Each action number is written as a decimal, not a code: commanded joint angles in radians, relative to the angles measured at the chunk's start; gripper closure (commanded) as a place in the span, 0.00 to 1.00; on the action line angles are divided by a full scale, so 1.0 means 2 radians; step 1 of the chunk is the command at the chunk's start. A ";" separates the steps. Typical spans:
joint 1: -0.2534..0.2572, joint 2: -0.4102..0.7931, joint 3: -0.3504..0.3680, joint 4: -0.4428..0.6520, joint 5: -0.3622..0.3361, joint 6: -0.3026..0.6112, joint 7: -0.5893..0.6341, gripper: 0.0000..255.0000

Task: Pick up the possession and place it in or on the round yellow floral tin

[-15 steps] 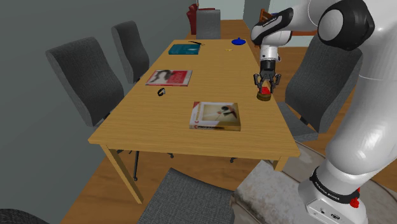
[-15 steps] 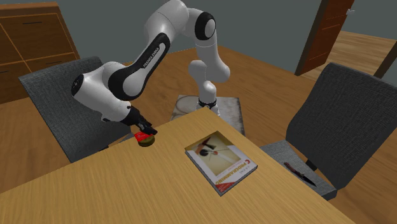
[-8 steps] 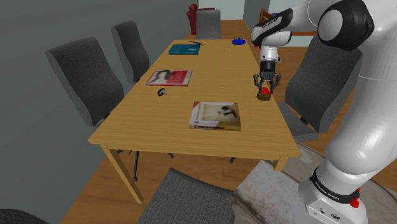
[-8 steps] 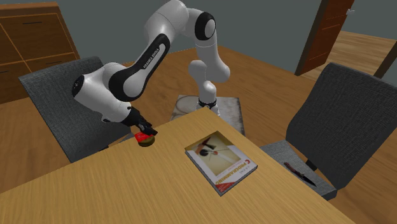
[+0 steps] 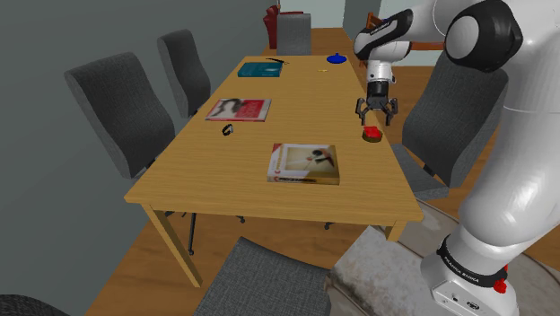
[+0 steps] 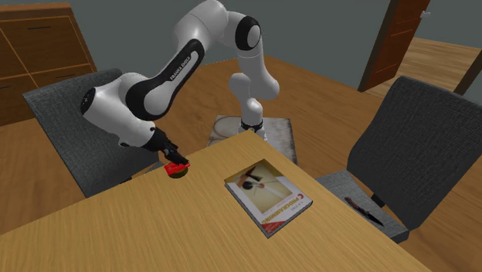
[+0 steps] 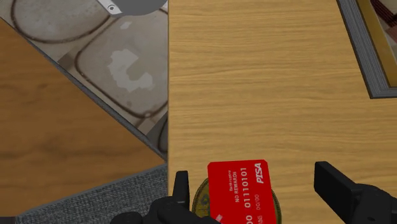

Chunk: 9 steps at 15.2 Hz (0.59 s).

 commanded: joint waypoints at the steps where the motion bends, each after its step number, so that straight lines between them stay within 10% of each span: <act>1: -0.005 0.011 -0.001 0.042 0.001 -0.032 0.000 0.00; 9: -0.008 0.017 -0.002 0.063 0.002 -0.047 0.000 0.00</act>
